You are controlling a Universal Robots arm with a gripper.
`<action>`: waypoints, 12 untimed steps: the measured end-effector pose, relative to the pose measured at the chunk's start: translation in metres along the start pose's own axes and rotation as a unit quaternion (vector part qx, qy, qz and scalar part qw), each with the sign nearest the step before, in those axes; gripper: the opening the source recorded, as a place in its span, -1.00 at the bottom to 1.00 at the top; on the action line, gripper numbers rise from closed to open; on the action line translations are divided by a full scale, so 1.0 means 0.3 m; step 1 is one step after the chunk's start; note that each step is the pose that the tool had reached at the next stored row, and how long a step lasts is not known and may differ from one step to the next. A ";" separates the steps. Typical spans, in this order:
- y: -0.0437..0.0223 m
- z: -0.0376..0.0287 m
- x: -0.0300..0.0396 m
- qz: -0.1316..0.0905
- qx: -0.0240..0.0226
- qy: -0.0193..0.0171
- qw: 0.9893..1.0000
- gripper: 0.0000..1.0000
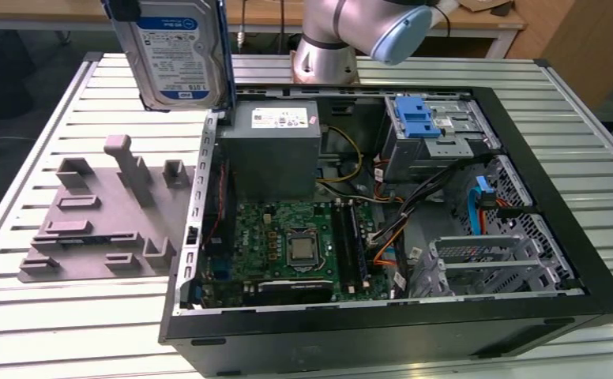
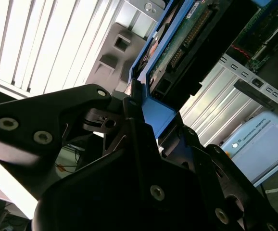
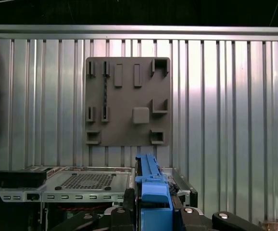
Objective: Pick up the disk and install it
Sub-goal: 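Pick up the disk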
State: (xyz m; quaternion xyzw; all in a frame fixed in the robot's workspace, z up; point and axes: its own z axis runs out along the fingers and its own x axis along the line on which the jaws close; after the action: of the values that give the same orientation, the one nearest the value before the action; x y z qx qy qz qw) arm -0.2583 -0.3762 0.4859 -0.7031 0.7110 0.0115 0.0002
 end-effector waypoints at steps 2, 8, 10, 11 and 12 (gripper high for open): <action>-0.009 0.000 0.000 0.000 0.000 0.000 1.000 -0.27; -0.041 -0.001 0.000 0.000 0.000 0.000 1.000 -0.27; -0.047 -0.001 0.004 0.000 0.000 0.000 1.000 -0.27; -0.048 -0.001 0.009 0.000 0.000 0.000 1.000 -0.27; -0.050 -0.001 0.014 0.000 0.000 0.000 1.000 -0.27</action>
State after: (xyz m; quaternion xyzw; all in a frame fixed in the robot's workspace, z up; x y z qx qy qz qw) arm -0.2434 -0.3806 0.4858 -0.7030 0.7111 0.0115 0.0002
